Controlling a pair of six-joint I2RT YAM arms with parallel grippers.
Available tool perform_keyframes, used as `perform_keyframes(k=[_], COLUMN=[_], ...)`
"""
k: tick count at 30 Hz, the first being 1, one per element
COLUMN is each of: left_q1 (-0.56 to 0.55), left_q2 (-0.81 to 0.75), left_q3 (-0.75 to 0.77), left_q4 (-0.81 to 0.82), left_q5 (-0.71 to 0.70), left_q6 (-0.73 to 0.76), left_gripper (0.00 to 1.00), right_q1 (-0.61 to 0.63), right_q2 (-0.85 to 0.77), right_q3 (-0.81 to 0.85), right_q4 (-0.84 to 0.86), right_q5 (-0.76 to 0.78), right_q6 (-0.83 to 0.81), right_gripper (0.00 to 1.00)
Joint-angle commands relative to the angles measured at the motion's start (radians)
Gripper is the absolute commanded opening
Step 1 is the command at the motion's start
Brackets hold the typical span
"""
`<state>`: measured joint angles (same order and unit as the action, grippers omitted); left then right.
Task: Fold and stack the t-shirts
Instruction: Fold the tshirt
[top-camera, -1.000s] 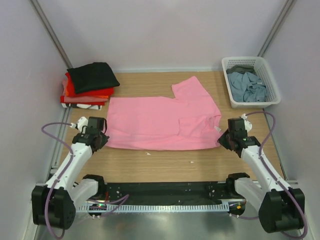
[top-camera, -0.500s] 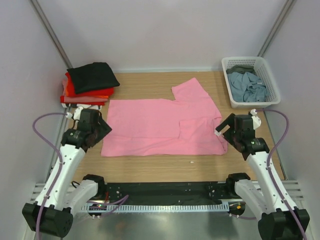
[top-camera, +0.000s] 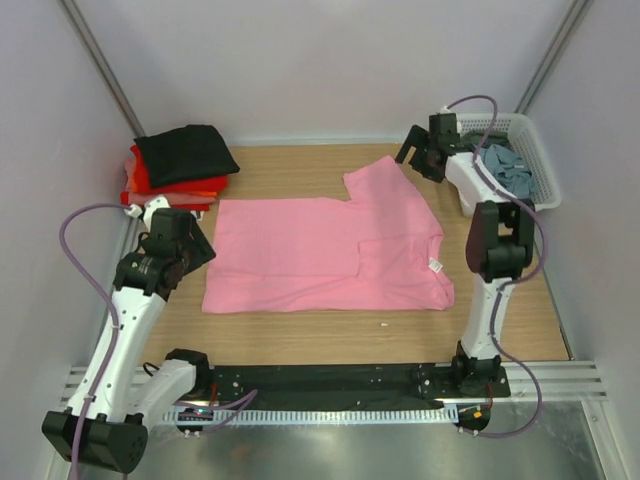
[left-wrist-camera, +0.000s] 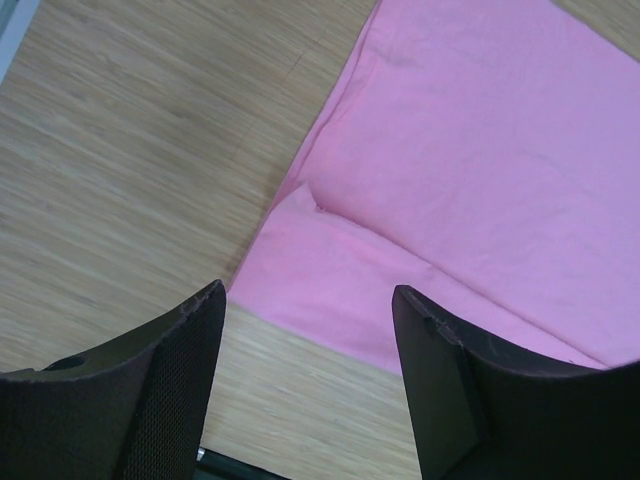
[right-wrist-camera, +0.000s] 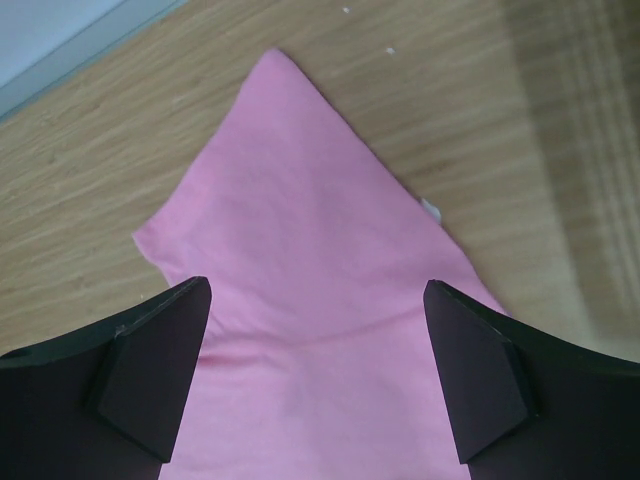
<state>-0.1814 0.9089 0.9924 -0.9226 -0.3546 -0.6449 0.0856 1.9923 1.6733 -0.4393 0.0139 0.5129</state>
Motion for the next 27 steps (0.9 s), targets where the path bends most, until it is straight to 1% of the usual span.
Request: perform_keyframes(k=[1, 2, 3, 4, 6, 7, 9, 10, 14, 18, 21, 25, 27], left_q1=[0.039, 0.049, 0.051, 0.051, 0.051, 0.051, 0.053, 0.053, 0.053, 0.057, 0.071, 0.105, 0.112], left_q2=[0.002, 0.005, 0.005, 0.005, -0.001, -0.002, -0.007, -0.008, -0.008, -0.010, -0.005, -0.004, -0.005], left_q3=[0.009, 0.009, 0.005, 0.005, 0.002, -0.004, -0.005, -0.008, -0.011, -0.011, -0.011, -0.014, -0.017], left_q4=[0.037, 0.033, 0.033, 0.036, 0.039, 0.044, 0.047, 0.048, 0.047, 0.048, 0.051, 0.056, 0.056], left_q5=[0.034, 0.034, 0.042, 0.045, 0.055, 0.066, 0.068, 0.066, 0.066, 0.075, 0.091, 0.114, 0.117], left_q6=[0.050, 0.048, 0.048, 0.051, 0.048, 0.050, 0.048, 0.048, 0.045, 0.047, 0.050, 0.053, 0.054], left_gripper=[0.68, 0.68, 0.68, 0.68, 0.67, 0.67, 0.67, 0.66, 0.66, 0.66, 0.66, 0.66, 0.66], right_q1=[0.002, 0.000, 0.002, 0.003, 0.002, 0.000, 0.000, 0.000, -0.001, 0.000, 0.003, 0.013, 0.017], right_q2=[0.169, 0.207, 0.289, 0.330, 0.422, 0.506, 0.566, 0.603, 0.655, 0.695, 0.701, 0.685, 0.668], right_q3=[0.237, 0.284, 0.331, 0.433, 0.547, 0.651, 0.729, 0.755, 0.752, 0.758, 0.729, 0.672, 0.631], right_q4=[0.072, 0.105, 0.114, 0.116, 0.076, 0.064, 0.053, 0.082, 0.134, 0.140, 0.146, 0.165, 0.175], right_q5=[-0.101, -0.114, -0.130, -0.143, -0.150, -0.158, -0.181, -0.195, -0.203, -0.222, -0.250, -0.261, -0.261], right_q6=[-0.070, -0.065, -0.068, -0.080, -0.086, -0.096, -0.100, -0.103, -0.108, -0.116, -0.116, -0.123, -0.126], right_gripper=[0.94, 0.94, 0.94, 0.93, 0.93, 0.93, 0.93, 0.93, 0.90, 0.87, 0.74, 0.62, 0.59])
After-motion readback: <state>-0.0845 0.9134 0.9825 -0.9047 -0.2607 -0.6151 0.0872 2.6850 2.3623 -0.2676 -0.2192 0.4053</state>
